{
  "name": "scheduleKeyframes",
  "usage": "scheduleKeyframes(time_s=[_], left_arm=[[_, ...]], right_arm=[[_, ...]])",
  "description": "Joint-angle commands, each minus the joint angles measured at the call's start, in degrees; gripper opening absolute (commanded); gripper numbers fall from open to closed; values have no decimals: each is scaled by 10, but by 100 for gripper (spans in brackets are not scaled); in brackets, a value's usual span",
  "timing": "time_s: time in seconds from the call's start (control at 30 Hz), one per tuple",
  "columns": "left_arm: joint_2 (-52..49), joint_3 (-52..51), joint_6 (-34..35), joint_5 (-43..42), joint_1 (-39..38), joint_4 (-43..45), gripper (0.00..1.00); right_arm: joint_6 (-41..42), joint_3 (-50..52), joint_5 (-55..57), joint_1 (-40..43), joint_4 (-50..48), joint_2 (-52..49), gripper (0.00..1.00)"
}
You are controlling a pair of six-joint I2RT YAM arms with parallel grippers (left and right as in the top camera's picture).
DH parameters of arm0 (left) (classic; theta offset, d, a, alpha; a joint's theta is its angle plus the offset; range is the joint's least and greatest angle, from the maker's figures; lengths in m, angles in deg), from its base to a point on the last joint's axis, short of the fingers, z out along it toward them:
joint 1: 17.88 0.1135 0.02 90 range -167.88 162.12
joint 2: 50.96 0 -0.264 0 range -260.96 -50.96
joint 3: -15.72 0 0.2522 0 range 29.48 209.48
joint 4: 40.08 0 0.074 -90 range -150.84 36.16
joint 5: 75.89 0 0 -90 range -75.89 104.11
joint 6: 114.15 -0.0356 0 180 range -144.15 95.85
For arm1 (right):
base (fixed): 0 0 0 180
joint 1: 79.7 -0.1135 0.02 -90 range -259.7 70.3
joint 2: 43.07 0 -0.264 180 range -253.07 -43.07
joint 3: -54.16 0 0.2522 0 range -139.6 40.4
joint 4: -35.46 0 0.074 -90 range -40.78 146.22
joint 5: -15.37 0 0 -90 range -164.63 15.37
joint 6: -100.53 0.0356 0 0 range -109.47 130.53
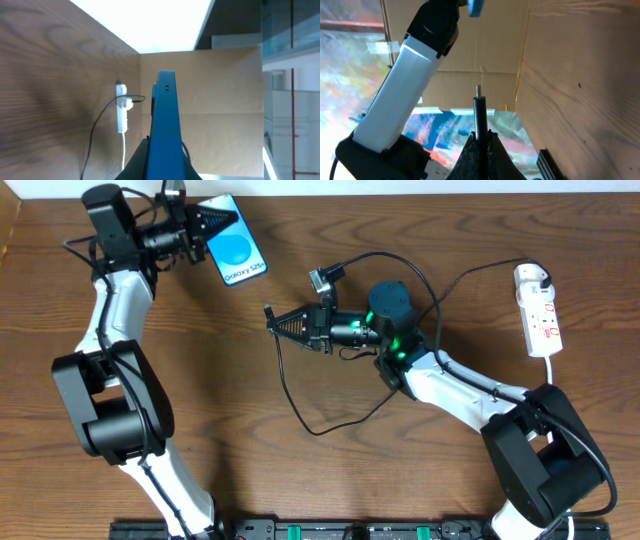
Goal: Plug charger to phone and switch on socket
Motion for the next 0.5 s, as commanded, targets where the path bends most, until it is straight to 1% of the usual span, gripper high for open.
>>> scheduleKeyframes(time_s=[0.0,0.07,0.17,0.47], left_arm=[[14,3,84,-33,-15,41,8],[14,3,99,-42,-24,72,7],[15,3,103,-48,-34,82,7],[15,3,104,-56,-41,96,7]], right_arm=[[13,-2,30,-3,-7,0,1],[8,-2,30,-2,-23,0,1],[-14,-2,28,-2,-58,0,1],[-18,-2,34,6,-60,0,1]])
